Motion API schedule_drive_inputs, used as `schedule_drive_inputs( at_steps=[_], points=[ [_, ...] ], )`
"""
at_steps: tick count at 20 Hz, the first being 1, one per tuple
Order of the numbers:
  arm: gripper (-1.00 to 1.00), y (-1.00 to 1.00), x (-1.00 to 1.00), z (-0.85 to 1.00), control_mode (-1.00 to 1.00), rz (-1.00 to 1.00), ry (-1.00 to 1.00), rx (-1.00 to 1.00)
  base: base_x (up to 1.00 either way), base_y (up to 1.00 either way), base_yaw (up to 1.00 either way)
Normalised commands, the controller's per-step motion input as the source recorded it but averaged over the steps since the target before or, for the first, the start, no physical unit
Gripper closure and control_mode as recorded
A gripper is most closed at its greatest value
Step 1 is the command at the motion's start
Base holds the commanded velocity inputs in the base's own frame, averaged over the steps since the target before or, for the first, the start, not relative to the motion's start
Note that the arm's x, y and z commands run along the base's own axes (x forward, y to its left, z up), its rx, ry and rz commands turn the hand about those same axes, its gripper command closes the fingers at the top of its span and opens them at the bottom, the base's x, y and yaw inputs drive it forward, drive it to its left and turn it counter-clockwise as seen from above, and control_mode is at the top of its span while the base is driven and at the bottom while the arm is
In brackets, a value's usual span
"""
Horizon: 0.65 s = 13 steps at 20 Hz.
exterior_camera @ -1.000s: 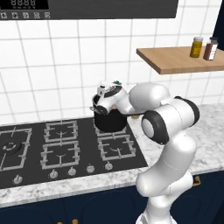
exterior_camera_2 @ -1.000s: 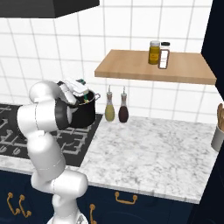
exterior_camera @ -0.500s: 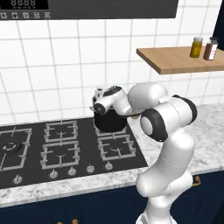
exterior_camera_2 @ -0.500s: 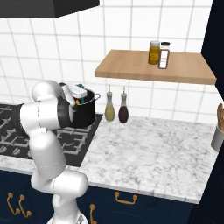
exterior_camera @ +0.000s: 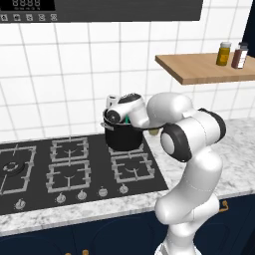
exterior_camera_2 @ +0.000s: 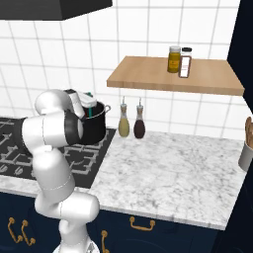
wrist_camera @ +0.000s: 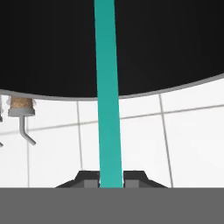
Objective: Put the corn and avocado in the pot. Retrieve the spatula and lightly stir the vegetables in the pot.
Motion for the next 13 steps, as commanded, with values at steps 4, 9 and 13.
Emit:
schedule_drive_inputs(
  at_steps=[4,9,13],
  points=[
    [1.00,0.03,0.00,0.05,-1.00,0.04,-0.07,0.00,0.00,0.00,0.00],
    [1.00,0.00,-0.07,-0.50,-1.00,0.03,-0.19,-0.01,0.00,0.00,0.00],
    [1.00,-0.04,-0.06,-0.99,-1.00,0.01,-0.13,0.00,0.00,0.00,0.00]
  ],
)
